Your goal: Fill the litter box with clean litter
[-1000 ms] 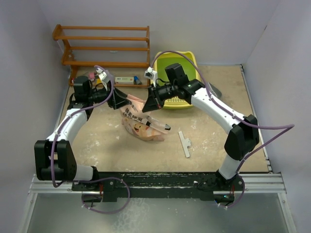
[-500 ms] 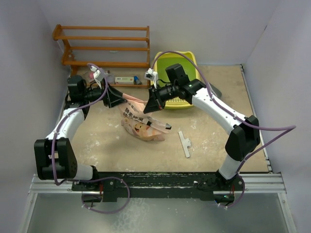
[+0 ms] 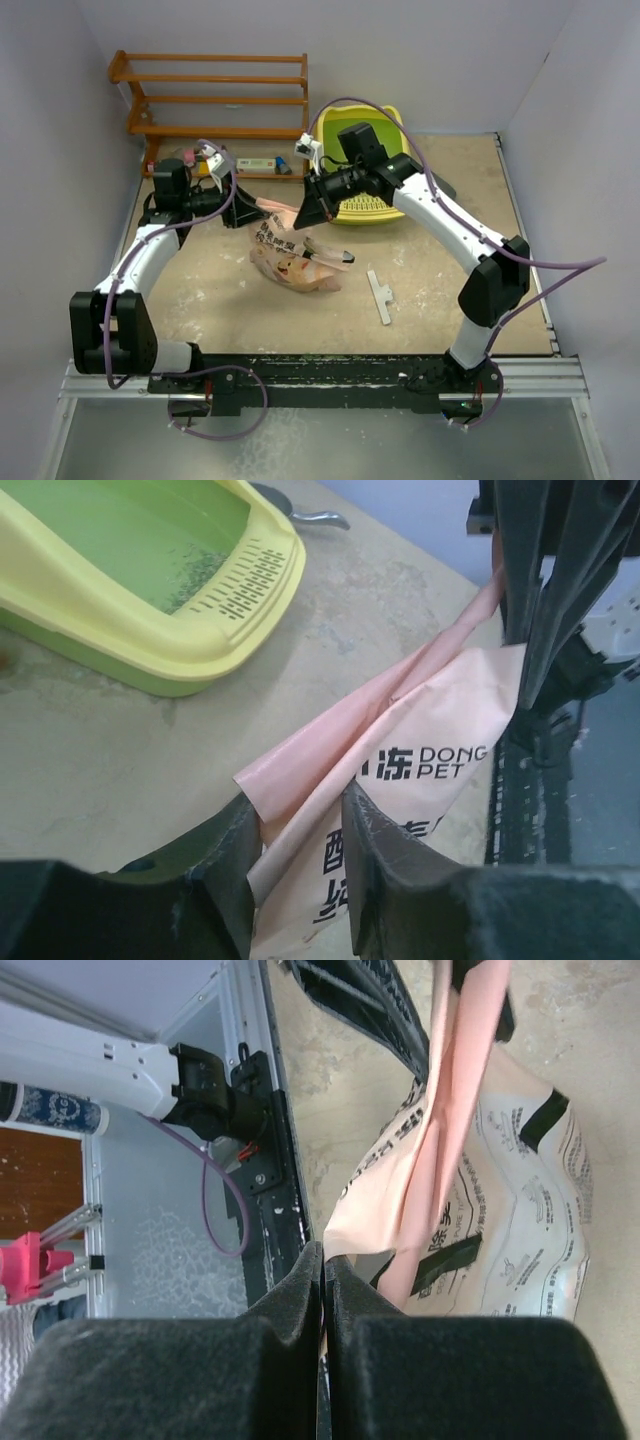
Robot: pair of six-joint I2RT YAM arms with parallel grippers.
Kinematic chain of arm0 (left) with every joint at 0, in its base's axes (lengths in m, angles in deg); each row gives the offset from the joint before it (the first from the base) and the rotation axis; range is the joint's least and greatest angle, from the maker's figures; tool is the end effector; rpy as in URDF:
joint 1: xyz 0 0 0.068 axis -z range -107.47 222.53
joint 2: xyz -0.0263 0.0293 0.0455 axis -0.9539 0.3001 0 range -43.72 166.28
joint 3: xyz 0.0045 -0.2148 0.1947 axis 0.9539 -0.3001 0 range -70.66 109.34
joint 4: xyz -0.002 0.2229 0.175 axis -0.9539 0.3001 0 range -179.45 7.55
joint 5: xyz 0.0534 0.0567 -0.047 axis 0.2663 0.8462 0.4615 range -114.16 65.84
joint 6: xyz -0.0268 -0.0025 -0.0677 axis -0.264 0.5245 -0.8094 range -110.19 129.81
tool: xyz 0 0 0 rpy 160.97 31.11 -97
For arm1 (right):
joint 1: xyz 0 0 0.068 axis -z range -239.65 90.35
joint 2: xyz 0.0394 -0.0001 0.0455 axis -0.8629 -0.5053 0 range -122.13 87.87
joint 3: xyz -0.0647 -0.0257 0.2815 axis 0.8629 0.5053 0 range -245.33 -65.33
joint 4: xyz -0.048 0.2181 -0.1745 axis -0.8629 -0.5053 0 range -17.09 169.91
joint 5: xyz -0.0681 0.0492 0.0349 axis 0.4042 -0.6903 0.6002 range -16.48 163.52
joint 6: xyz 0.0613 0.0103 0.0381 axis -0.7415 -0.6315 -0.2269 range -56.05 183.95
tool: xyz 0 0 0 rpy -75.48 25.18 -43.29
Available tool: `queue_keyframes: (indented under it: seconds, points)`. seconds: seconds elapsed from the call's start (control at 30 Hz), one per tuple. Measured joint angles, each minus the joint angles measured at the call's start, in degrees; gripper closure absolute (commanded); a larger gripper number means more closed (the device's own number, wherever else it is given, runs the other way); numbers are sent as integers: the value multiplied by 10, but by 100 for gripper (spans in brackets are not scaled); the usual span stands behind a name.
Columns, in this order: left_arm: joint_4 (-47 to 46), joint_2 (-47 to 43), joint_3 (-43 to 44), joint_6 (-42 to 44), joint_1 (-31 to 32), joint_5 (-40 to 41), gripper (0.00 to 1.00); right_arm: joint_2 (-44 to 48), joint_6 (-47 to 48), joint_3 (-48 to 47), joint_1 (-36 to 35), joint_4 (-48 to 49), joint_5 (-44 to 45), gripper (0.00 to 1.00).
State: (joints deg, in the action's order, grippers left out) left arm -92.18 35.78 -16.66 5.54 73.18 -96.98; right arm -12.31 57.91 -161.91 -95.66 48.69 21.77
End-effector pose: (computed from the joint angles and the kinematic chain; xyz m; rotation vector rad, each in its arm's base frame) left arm 0.3209 -0.0615 0.2935 0.7685 1.7022 -1.2834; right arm 0.3222 0.2930 0.3700 -1.0930 1.9549 1.3900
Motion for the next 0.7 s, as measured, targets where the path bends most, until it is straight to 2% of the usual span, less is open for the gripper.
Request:
queue_keyframes:
  seconds: [0.1, 0.17, 0.37, 0.53, 0.7]
  points:
    - [44, -23, 0, 38, 6, 34, 93, -19, -5, -41, 0, -26, 9, 100]
    - [64, -40, 0, 59, 9, 68, 100, -33, -11, -66, 1, -38, 23, 100]
    - [63, -105, -26, 69, 21, 176, 100, -55, -25, -112, 1, -67, 73, 100]
    - [-48, -166, -111, 27, 24, 232, 100, -55, -30, -113, 1, -67, 102, 100]
    - [-155, -168, -155, -20, 26, 263, 100, -55, -34, -117, 1, -66, 133, 100]
